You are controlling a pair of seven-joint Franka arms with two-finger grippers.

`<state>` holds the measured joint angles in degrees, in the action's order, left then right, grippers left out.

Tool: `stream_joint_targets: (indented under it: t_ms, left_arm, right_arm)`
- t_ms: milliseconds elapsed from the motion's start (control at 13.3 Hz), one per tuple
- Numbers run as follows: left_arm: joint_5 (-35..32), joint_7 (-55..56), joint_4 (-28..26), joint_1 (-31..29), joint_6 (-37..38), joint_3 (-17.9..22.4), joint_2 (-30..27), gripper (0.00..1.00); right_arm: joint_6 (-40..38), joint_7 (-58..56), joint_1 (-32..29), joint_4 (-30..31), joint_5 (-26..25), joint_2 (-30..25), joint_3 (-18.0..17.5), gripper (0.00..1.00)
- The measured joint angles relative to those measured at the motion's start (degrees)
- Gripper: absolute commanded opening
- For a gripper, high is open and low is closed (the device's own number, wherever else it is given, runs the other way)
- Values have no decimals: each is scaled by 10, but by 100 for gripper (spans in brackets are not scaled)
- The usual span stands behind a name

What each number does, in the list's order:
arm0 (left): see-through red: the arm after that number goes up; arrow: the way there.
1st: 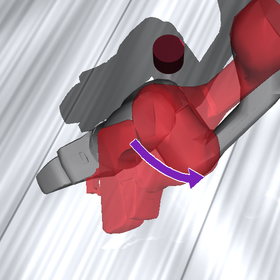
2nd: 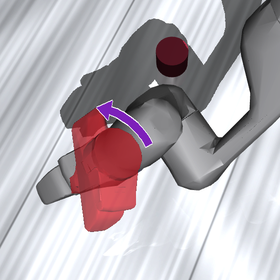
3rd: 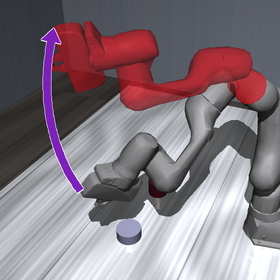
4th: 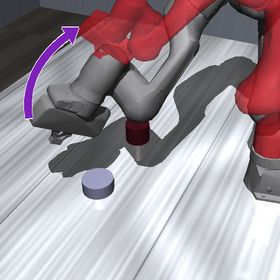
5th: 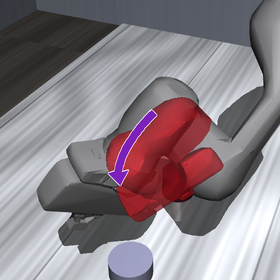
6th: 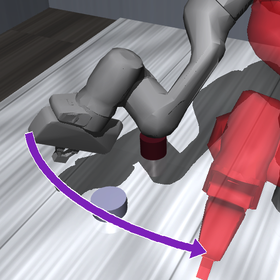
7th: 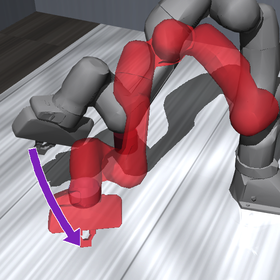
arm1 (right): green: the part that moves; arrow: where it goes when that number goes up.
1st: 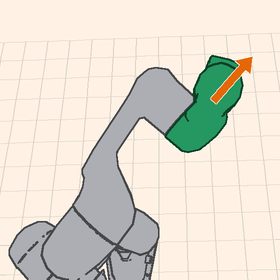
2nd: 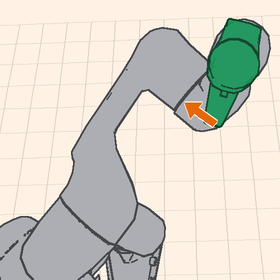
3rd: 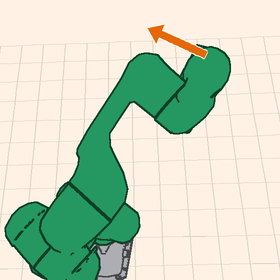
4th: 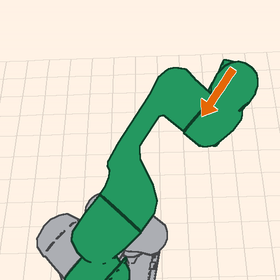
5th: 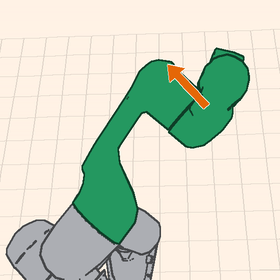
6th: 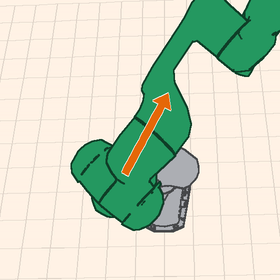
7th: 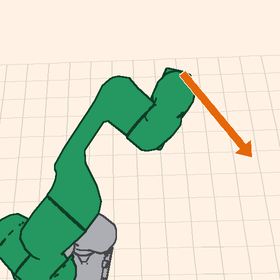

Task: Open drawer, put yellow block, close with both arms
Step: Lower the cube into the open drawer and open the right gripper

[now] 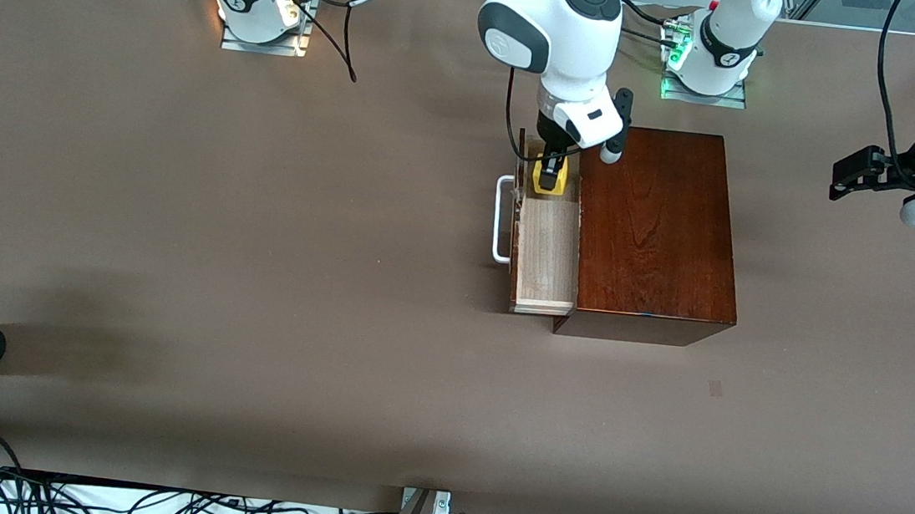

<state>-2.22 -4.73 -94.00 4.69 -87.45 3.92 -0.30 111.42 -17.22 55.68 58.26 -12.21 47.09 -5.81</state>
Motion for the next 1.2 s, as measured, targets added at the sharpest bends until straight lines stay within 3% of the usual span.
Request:
stream_joint_targets:
  t_ms: [450,1199]
  left_arm:
    - [0,0,0,0,0,0,0,100]
    - [0,0,0,0,0,0,0,100]
  right_arm:
    - [23,-7,6,-1,-32,22,0,0]
    - [18,-35,8,-2,-44,38,3,0]
